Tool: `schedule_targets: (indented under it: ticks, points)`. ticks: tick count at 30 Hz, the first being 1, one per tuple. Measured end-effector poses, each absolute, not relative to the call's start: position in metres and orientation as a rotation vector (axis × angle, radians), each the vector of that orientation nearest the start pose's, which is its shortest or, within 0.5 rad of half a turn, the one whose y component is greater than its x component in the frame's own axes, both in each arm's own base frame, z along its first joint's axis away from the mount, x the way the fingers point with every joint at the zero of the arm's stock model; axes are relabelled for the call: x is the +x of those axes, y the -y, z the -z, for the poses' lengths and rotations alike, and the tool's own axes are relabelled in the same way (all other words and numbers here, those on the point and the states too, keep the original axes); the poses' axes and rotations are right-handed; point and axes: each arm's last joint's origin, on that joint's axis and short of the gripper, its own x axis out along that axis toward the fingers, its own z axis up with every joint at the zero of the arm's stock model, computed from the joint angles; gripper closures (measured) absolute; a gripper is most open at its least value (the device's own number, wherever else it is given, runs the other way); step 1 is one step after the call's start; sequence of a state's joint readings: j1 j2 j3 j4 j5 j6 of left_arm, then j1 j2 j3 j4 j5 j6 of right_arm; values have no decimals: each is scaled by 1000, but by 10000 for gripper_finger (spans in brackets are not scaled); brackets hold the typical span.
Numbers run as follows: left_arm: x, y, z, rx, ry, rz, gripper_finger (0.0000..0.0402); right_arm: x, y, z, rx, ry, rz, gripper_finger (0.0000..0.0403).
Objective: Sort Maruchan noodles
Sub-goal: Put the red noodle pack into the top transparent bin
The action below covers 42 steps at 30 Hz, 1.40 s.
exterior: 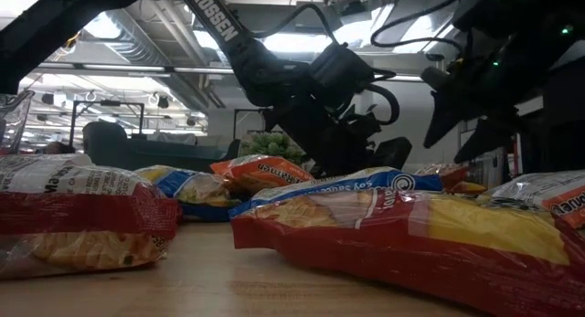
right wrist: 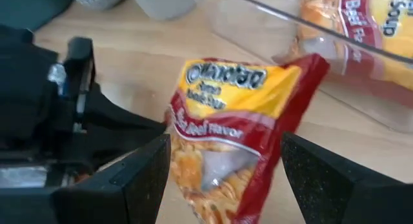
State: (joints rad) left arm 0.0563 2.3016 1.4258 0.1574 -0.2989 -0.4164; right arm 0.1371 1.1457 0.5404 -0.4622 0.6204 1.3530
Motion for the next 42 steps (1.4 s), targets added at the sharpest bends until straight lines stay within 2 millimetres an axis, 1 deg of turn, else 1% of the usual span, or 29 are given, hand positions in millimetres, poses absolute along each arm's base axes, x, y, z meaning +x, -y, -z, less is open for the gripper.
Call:
schedule_targets:
  ticks: [5, 9, 14, 17, 24, 29, 34, 36, 38, 42]
  points:
    - [470, -35, -87, -307, -633, -484, 402, 190, -9, -169, 869, -482, 1033, 127]
    - [470, -35, -87, -307, -633, -485, 402, 187, -8, -157, 917, -440, 1034, 127]
    - [470, -35, -87, -306, -633, -486, 402, 176, -7, -138, 951, -423, 1066, 127]
    - [470, -35, -87, -305, -632, -488, 402, 174, -6, -134, 961, -412, 1059, 127]
    - [469, -35, -87, -306, -632, -490, 402, 183, -3, -138, 963, -315, 1025, 127]
    - [469, -35, -87, -320, -625, -499, 402, 194, 6, -129, 969, -350, 1011, 127]
    - [469, -35, -87, -323, -624, -500, 402, 208, 10, -122, 998, -376, 919, 130]
    - [469, -35, -87, -323, -624, -500, 402, 209, 10, -120, 1012, -396, 902, 143]
    - [469, -35, -87, -323, -624, -500, 402, 209, 9, -118, 1018, -420, 893, 170]
    - [470, -35, -87, -323, -624, -499, 402, 211, 9, -119, 1033, -421, 872, 250]
